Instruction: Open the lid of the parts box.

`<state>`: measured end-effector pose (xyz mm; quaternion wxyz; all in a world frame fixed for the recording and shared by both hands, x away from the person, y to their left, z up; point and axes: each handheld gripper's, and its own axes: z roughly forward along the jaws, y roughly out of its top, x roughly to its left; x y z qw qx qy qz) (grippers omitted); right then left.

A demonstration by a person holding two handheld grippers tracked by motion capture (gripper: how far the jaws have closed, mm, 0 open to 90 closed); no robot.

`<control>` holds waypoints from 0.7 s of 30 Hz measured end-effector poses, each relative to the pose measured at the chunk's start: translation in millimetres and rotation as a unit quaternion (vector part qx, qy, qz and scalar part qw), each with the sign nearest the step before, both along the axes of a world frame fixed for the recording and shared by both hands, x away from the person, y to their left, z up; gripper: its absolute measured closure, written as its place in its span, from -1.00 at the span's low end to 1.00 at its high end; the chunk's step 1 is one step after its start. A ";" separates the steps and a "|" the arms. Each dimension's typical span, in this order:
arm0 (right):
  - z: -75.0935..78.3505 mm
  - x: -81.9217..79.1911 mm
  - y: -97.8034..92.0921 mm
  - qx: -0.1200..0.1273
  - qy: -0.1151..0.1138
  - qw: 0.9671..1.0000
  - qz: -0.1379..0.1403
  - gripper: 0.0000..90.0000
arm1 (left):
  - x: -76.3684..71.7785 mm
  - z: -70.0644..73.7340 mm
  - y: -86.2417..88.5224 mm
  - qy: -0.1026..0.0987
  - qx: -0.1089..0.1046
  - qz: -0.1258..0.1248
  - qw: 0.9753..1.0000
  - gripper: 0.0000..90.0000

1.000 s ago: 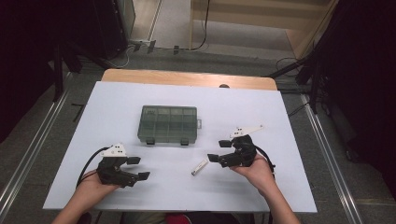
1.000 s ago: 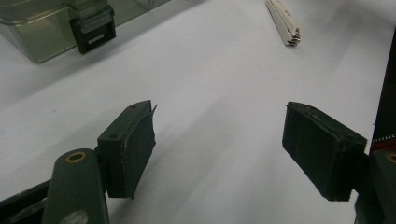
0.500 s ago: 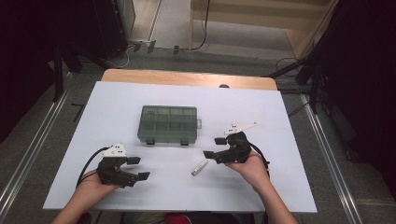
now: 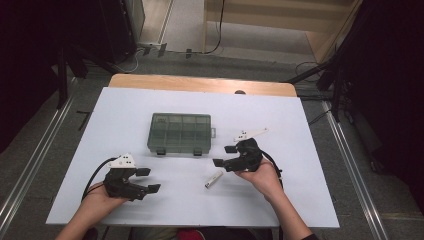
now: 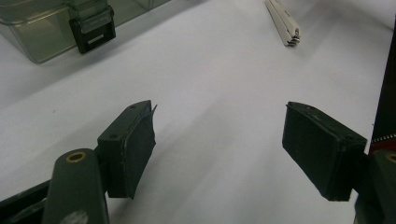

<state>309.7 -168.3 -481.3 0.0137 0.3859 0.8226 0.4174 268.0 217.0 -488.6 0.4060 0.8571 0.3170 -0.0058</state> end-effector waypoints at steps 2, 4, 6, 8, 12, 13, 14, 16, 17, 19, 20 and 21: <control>-0.7 1.7 1.3 -0.003 0.001 1.000 0.000 -0.38 | 0.1 0.0 0.0 0.000 0.000 0.000 1.000 -0.45; -1.5 4.0 3.1 -0.005 0.000 1.000 0.002 -0.35 | 0.1 0.0 0.0 0.000 0.000 0.000 1.000 -0.45; -1.8 5.3 4.9 -0.009 0.001 1.000 0.001 -0.31 | 0.1 0.0 0.0 0.000 0.000 0.000 1.000 -0.45; -1.7 6.7 6.7 -0.011 0.000 1.000 0.003 -0.22 | 0.1 0.0 0.1 0.000 0.000 0.000 1.000 -0.45; -1.6 8.5 10.3 -0.012 -0.005 1.000 0.000 0.03 | 0.4 0.0 0.4 0.000 -0.001 0.000 1.000 -0.45; -1.9 8.9 11.2 -0.015 -0.006 1.000 -0.001 0.13 | 0.4 0.0 0.5 0.000 -0.001 0.000 1.000 -0.45; -2.3 9.5 11.8 -0.016 -0.006 1.000 -0.001 0.17 | 0.4 0.0 0.5 0.000 0.000 0.000 1.000 -0.45; -3.7 12.1 13.1 -0.014 0.003 1.000 -0.002 0.41 | 0.4 0.1 0.6 0.000 0.000 0.000 1.000 -0.45; -3.7 12.1 13.1 -0.014 0.003 1.000 -0.002 0.41 | 0.4 0.1 0.5 0.000 -0.001 0.000 1.000 -0.45; -4.7 13.7 14.0 -0.012 0.008 1.000 -0.003 0.59 | 0.4 0.0 0.6 0.000 0.000 0.000 1.000 -0.45; -5.5 15.0 14.4 -0.014 0.015 1.000 -0.006 0.73 | 0.3 0.0 0.5 0.000 0.000 0.000 1.000 -0.45; -6.0 15.8 14.5 -0.015 0.017 1.000 -0.007 0.84 | 0.3 0.0 0.5 0.000 0.000 0.000 1.000 -0.45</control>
